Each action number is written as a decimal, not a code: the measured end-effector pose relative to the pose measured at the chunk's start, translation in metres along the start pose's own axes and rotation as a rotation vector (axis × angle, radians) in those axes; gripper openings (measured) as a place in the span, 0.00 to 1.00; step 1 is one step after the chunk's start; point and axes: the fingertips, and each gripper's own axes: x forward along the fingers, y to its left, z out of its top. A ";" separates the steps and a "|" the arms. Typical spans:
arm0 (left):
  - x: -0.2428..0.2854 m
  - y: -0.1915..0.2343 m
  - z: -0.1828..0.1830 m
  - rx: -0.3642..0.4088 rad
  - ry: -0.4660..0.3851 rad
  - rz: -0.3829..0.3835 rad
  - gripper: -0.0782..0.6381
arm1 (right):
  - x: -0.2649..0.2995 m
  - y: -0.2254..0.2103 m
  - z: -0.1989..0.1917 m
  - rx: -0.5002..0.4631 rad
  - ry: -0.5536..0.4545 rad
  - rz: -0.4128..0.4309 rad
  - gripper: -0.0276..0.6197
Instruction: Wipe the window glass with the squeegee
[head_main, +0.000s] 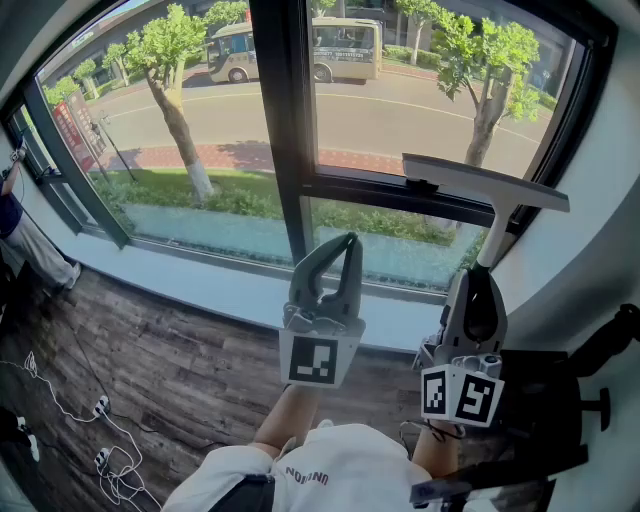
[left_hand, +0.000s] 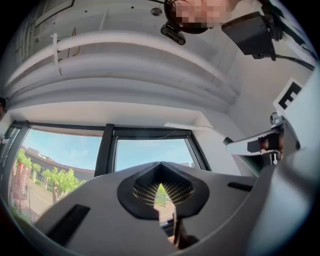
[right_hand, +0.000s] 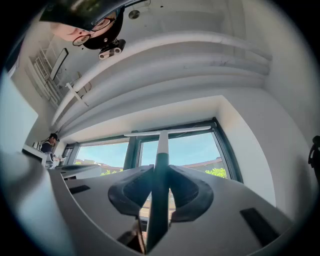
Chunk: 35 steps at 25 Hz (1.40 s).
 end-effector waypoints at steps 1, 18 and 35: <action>0.000 0.000 0.000 -0.001 -0.002 0.001 0.10 | 0.000 0.000 0.000 0.000 0.000 0.000 0.19; -0.002 0.012 -0.006 -0.020 0.015 -0.006 0.10 | 0.002 0.005 -0.002 0.015 0.009 -0.022 0.19; 0.031 0.046 -0.074 -0.058 0.063 0.024 0.10 | 0.054 -0.003 -0.062 0.031 0.030 -0.054 0.19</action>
